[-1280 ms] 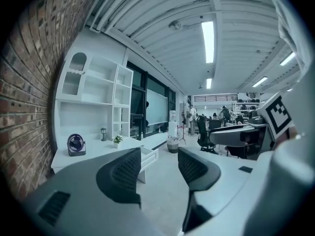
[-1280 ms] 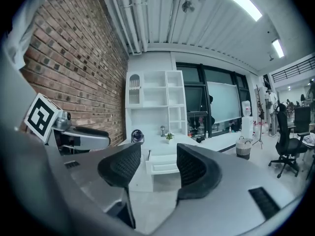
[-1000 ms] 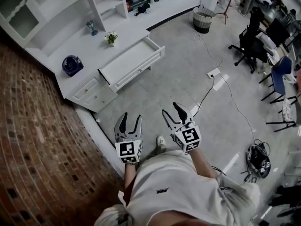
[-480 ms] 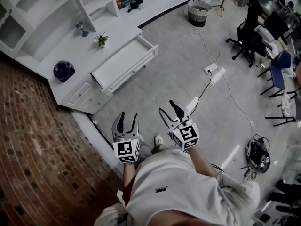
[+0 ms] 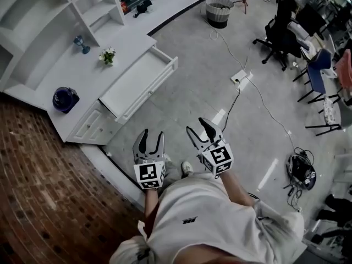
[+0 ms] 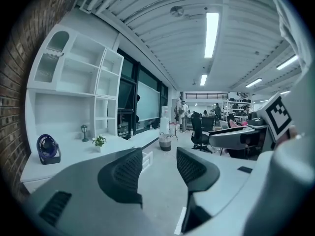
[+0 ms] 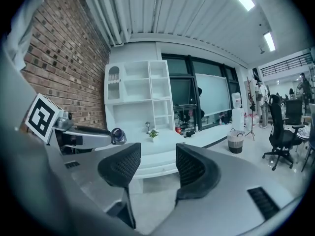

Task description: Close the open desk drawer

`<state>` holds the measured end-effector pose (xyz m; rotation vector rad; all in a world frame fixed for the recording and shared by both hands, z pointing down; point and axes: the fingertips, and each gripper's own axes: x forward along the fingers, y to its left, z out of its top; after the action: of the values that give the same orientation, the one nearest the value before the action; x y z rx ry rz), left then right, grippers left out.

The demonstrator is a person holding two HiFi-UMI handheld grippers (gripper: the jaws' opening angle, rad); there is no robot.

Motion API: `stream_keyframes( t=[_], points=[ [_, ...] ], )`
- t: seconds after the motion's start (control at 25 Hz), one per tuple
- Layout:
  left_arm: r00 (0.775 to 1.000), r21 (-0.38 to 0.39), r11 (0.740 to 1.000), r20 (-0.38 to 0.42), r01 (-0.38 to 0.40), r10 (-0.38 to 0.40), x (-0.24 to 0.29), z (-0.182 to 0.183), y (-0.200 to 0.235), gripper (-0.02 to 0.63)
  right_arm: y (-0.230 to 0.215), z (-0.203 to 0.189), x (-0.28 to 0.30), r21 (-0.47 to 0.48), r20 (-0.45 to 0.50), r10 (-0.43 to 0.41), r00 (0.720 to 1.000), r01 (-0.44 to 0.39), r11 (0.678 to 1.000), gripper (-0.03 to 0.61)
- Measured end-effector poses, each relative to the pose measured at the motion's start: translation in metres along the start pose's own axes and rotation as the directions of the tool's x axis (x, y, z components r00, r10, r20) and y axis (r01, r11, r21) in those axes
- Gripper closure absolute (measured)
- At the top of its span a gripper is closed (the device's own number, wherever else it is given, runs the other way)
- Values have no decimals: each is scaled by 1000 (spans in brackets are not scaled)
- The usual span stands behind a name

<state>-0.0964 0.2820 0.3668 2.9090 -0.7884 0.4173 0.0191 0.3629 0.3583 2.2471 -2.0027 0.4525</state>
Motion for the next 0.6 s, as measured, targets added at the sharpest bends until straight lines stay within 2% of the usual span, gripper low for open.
stream_keyframes(
  t=[0.32,0.6],
  points=[
    [998,6,998,10,58,-58,33,11,55,383,2,16,57,-12,1,-86,996,86,996,354],
    [995,7,995,13,98,-98,50,13,92,385,14,18,95,0,-4,-108,994,108,994,356]
  ],
)
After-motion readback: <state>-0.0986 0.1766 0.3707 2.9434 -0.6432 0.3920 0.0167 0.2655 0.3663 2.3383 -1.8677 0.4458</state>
